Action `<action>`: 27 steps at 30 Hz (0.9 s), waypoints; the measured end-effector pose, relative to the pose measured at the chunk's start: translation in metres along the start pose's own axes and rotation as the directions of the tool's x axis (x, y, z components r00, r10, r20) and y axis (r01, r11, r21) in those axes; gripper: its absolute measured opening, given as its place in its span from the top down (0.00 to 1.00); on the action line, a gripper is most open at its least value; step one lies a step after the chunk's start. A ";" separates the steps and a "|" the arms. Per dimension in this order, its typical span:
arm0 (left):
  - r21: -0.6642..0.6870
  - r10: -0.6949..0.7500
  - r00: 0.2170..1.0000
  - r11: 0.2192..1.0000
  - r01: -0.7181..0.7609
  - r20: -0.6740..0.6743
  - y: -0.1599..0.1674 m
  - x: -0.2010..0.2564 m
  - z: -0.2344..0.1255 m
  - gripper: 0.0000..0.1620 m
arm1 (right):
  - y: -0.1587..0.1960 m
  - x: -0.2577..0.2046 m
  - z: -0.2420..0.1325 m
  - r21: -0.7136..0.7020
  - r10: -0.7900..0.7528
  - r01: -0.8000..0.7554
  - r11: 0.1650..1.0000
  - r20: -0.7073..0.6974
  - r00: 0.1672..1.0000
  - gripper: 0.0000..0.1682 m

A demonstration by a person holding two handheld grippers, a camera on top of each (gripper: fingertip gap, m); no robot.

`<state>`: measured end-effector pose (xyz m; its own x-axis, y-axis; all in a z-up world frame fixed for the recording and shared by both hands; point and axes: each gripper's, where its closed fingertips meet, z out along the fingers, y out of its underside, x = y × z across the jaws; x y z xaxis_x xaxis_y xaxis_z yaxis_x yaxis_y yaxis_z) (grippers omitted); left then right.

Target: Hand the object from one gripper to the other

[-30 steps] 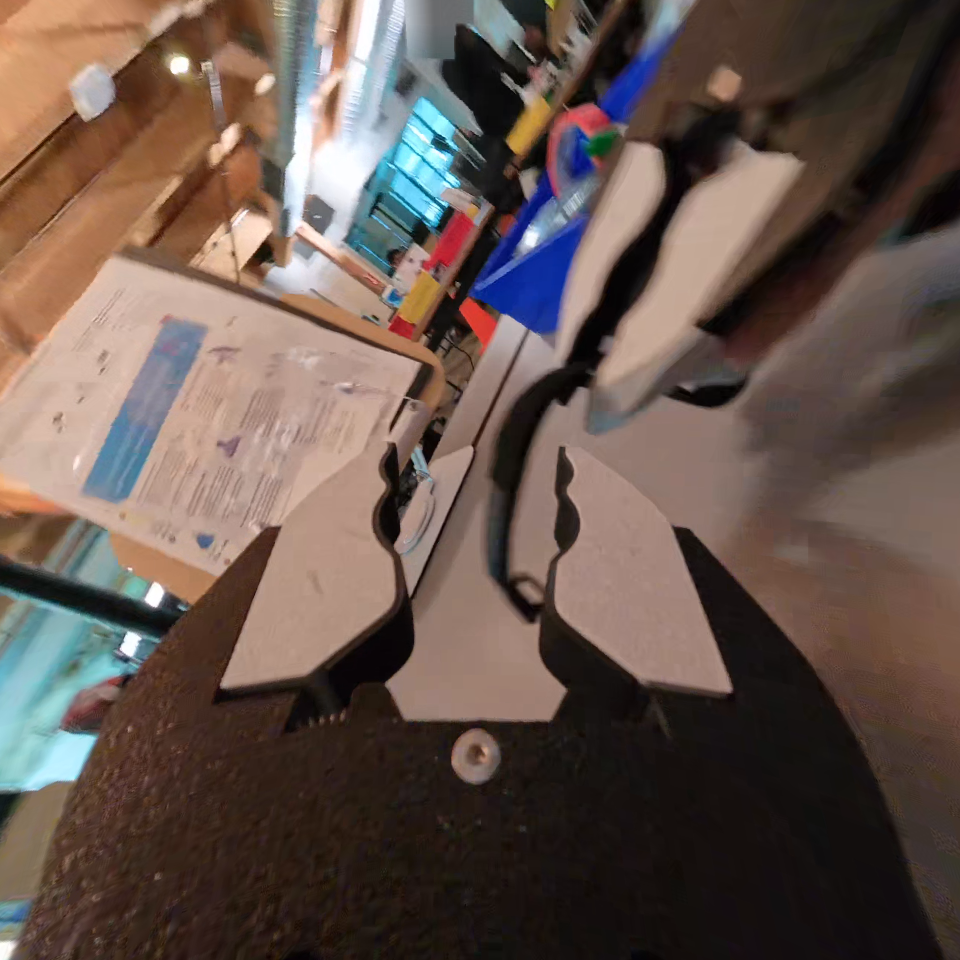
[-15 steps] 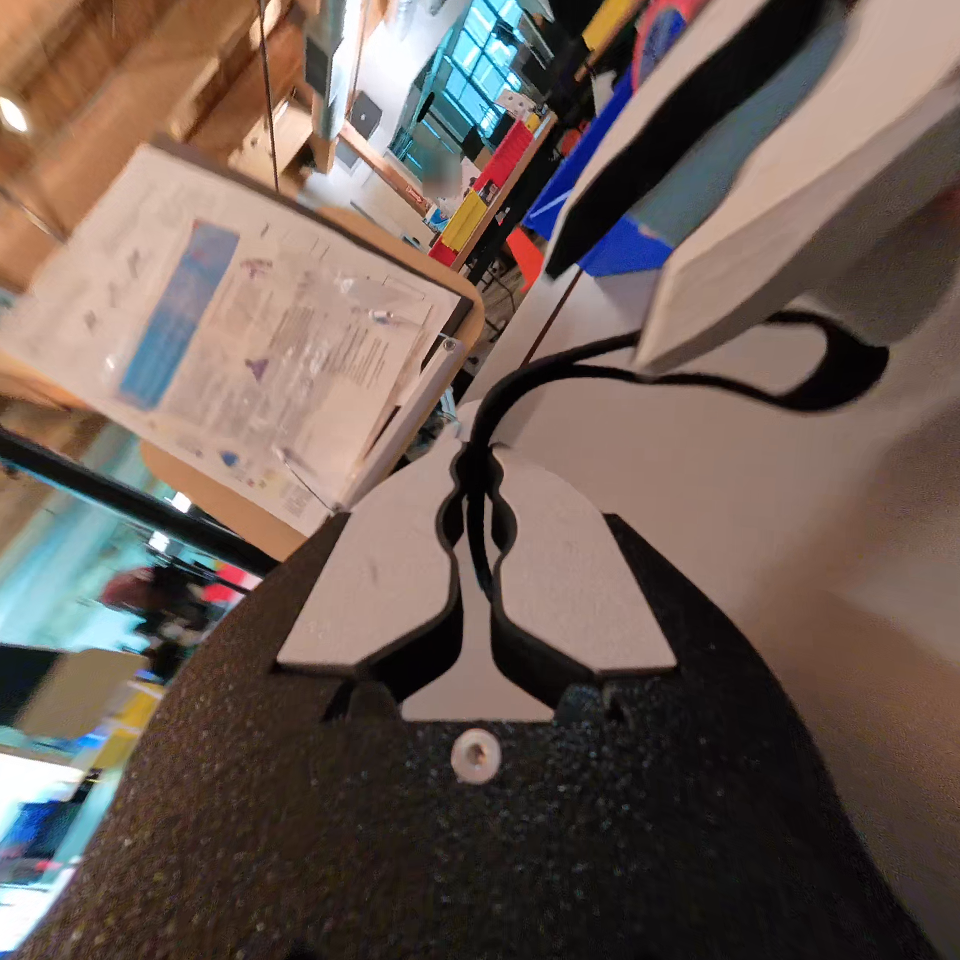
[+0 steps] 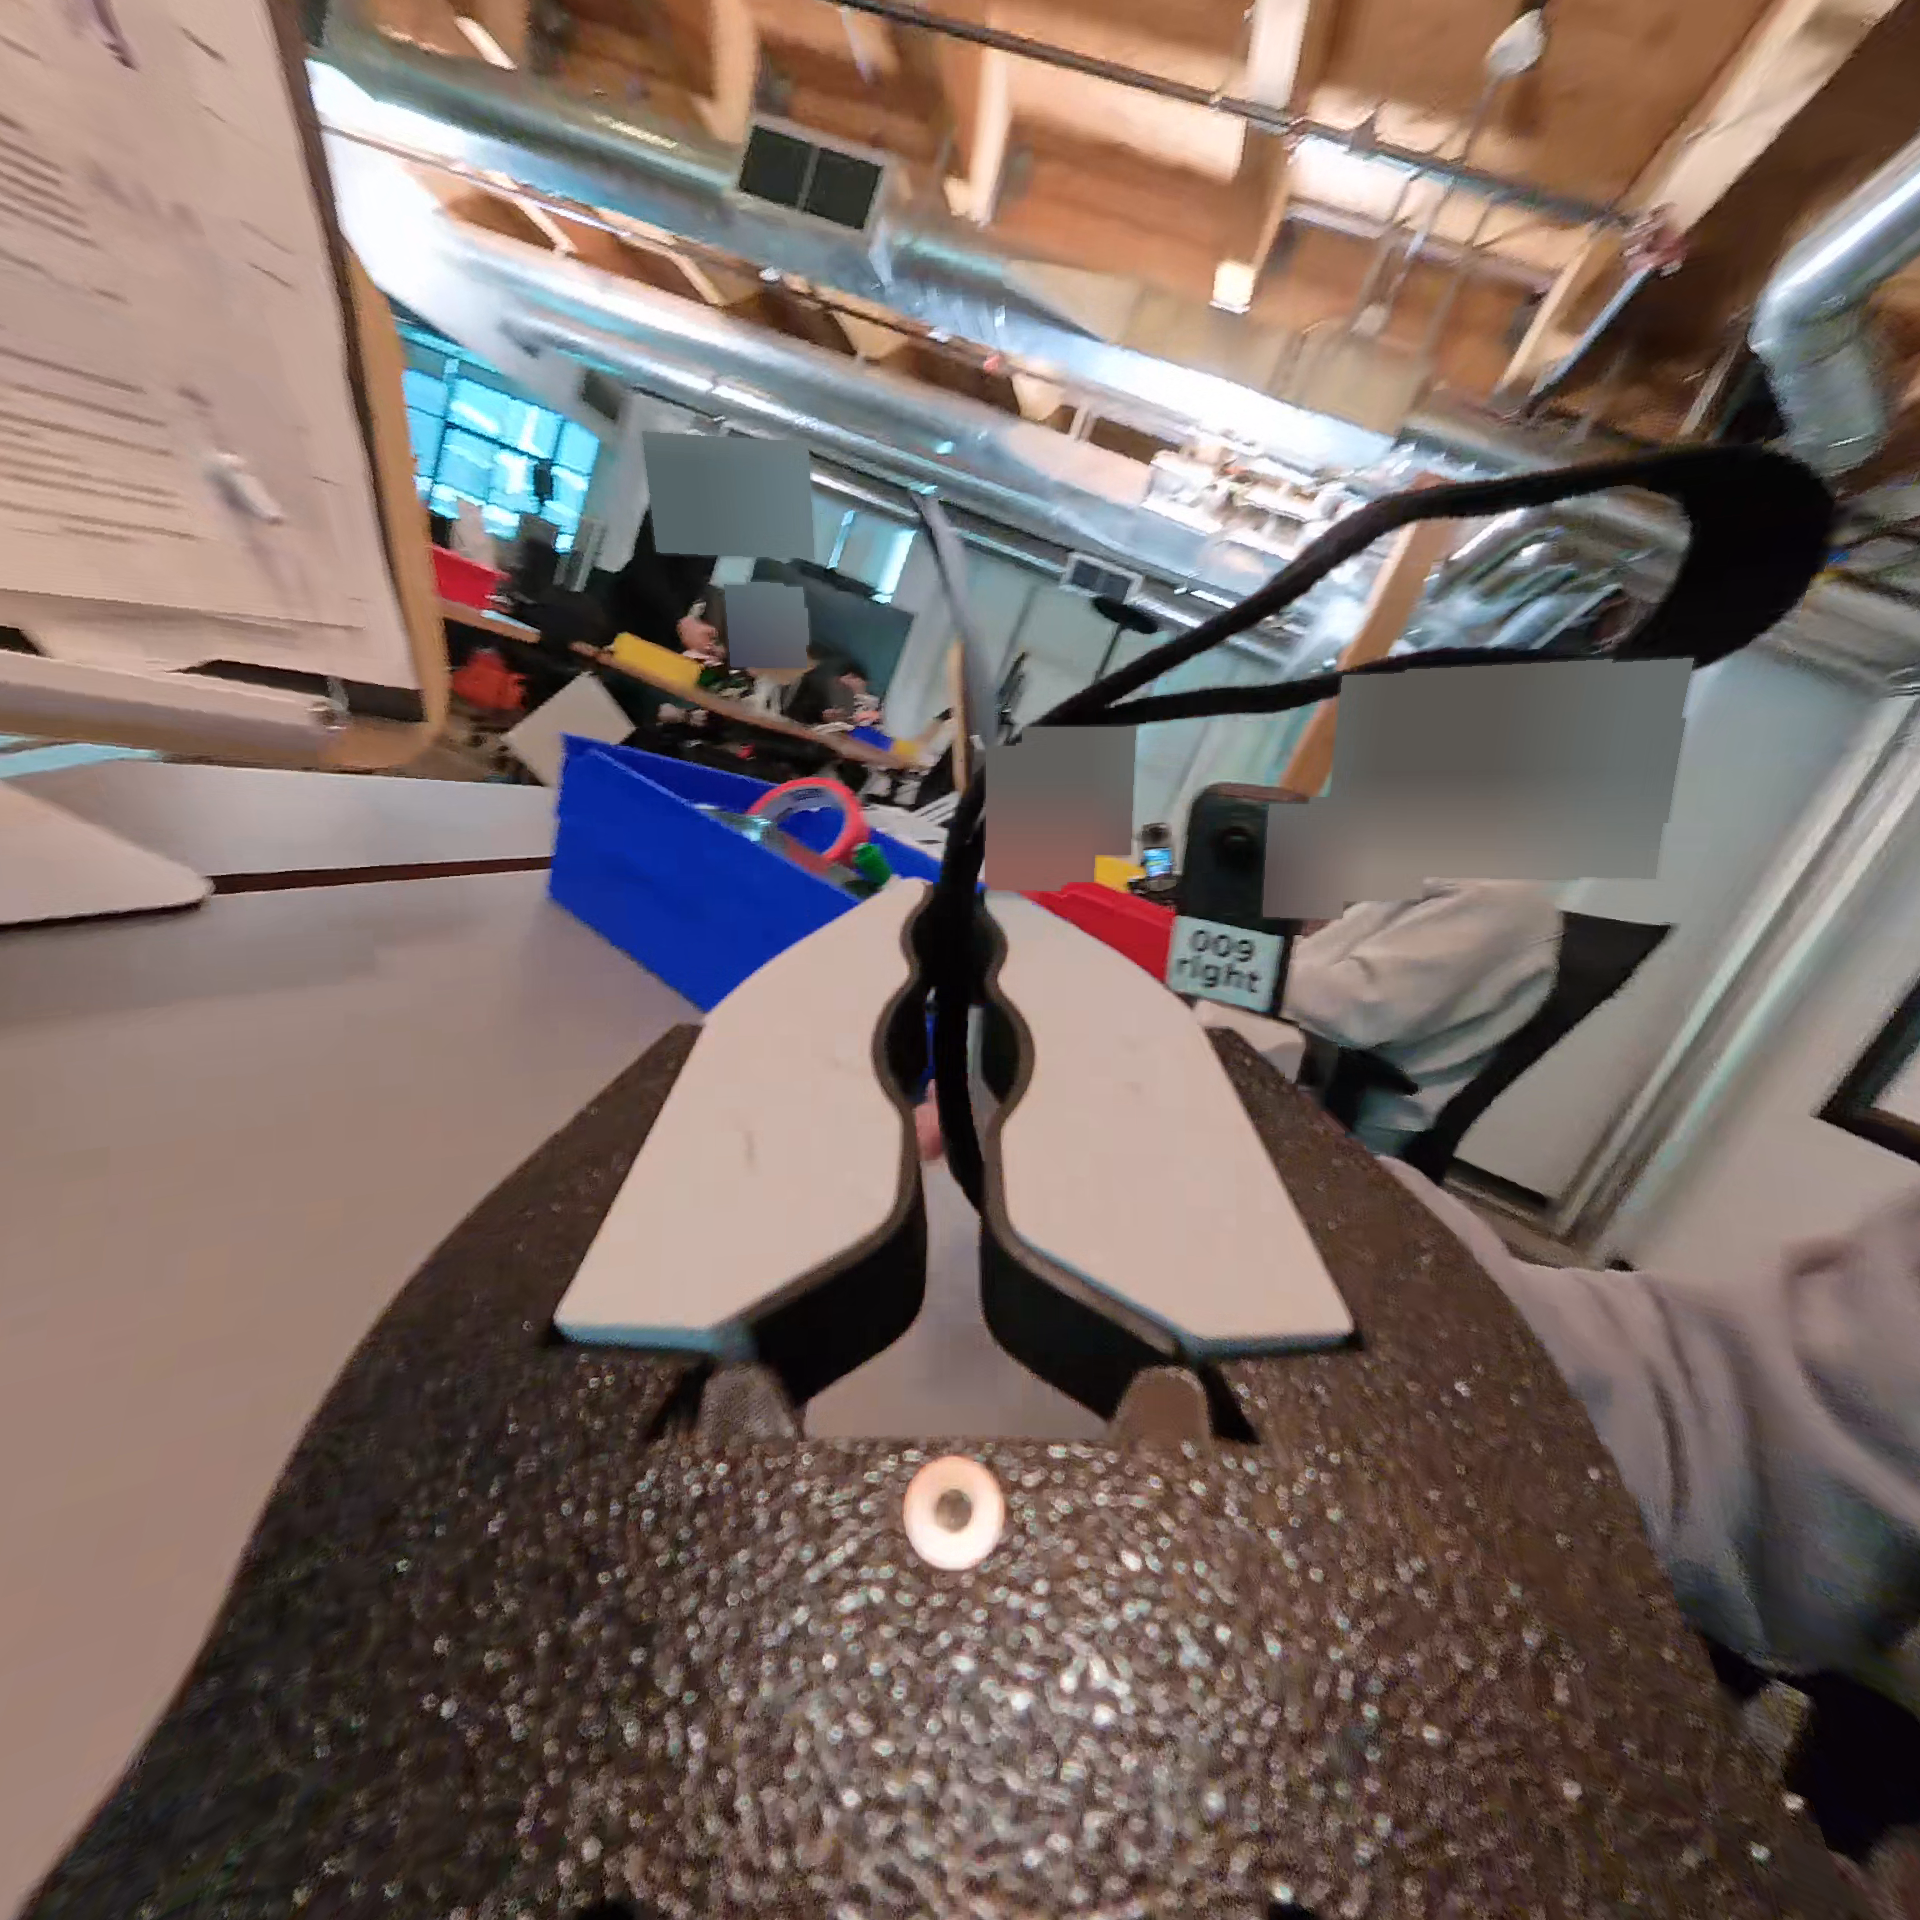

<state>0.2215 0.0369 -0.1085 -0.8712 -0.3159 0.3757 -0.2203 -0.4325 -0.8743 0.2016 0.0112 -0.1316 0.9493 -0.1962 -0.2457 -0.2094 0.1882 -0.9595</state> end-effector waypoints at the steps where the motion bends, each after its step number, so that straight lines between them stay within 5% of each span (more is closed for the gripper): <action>1: 0.007 -0.018 0.999 1.000 0.018 -0.030 0.001 0.005 0.001 0.97 | 0.004 -0.006 0.004 -0.017 0.015 -0.015 1.000 0.026 1.000 0.69; 11: -0.010 -0.011 0.979 1.000 0.009 -0.202 0.008 0.035 0.006 0.97 | 0.023 -0.021 0.012 -0.117 0.017 -0.007 0.993 0.086 0.996 0.98; 20: -0.080 0.128 0.967 0.986 -0.149 -0.221 0.021 0.042 0.006 0.91 | 0.011 0.004 0.004 -0.127 -0.251 0.238 0.963 -0.094 0.963 0.98; 23: -0.155 0.209 0.964 0.959 -0.235 -0.166 0.031 0.032 0.007 0.79 | -0.019 0.021 -0.012 -0.074 -0.457 0.456 0.887 -0.280 0.844 0.99; 27: -0.255 0.168 0.984 0.951 -0.176 -0.052 0.040 0.008 0.006 0.73 | -0.046 0.022 -0.030 -0.104 -0.692 0.724 0.682 -0.413 0.592 0.99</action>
<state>0.2084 0.0116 -0.1385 -0.9176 -0.3392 0.2070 -0.1681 -0.1405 -0.9757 0.2248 -0.0303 -0.0968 0.6103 -0.6437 0.4617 0.5203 -0.1137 -0.8464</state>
